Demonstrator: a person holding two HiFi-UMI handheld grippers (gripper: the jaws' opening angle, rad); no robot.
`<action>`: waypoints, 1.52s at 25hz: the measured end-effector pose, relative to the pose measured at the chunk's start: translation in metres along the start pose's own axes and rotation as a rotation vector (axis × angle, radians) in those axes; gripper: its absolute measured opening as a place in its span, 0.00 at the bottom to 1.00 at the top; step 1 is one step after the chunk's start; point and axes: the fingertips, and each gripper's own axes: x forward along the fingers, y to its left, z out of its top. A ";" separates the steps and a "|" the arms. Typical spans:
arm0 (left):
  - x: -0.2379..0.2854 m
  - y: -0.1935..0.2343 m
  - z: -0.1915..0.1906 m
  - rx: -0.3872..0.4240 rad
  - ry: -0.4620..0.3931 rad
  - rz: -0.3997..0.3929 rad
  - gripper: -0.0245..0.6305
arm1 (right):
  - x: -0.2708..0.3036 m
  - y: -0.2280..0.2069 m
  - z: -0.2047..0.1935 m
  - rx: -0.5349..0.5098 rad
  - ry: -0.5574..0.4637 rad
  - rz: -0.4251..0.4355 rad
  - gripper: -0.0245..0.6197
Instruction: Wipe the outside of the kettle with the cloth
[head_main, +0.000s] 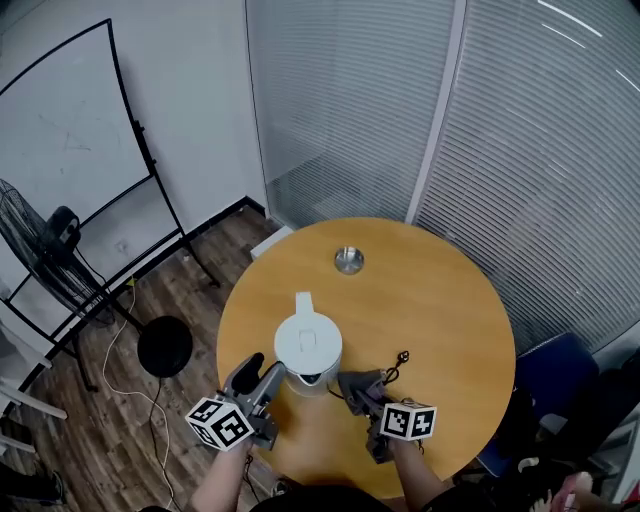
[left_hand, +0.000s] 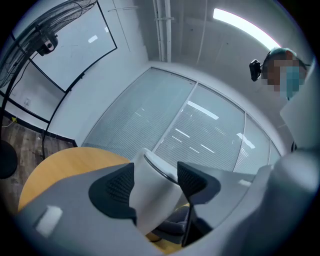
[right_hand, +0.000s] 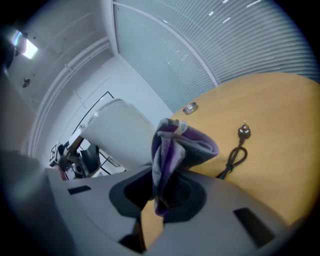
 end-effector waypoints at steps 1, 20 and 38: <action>-0.006 0.001 -0.002 -0.013 0.002 0.006 0.43 | -0.007 0.007 -0.002 0.003 -0.014 0.000 0.10; -0.116 0.000 -0.051 0.049 0.150 -0.069 0.26 | -0.074 0.149 -0.049 -0.088 -0.213 -0.053 0.10; -0.204 0.019 -0.079 0.162 0.282 -0.062 0.05 | -0.060 0.217 -0.110 -0.129 -0.239 -0.105 0.10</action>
